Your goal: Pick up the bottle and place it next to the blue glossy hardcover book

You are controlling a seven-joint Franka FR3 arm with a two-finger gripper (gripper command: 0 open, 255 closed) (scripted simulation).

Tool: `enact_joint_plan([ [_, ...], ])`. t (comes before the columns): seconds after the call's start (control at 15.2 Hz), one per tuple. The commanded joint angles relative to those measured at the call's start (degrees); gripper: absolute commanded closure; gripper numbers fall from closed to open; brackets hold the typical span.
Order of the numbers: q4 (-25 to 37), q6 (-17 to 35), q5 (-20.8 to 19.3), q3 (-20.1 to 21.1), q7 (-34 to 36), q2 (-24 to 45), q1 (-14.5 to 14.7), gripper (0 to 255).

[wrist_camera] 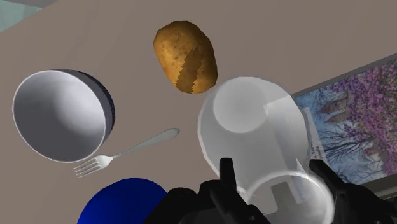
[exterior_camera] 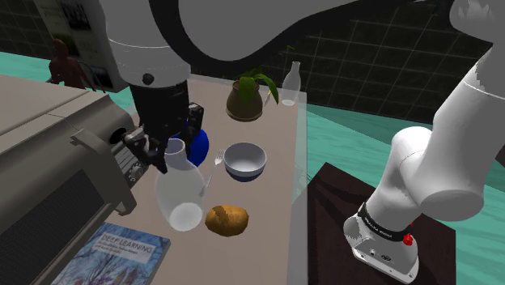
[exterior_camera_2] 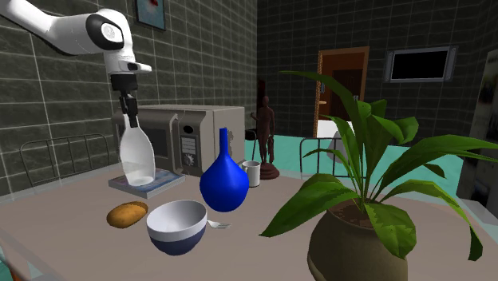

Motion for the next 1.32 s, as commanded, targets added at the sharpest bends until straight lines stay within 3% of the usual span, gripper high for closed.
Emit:
enact_joint_plan([
  [0.0,1.7,-0.6,-0.6,1.5,3.2,1.3,1.4,255],
  [0.73,15.8,-4.8,-6.9,8.1,19.9,13.4,10.9,255],
  [1.25,34.1,-11.7,-14.0,9.8,30.3,27.2,21.9,255],
])
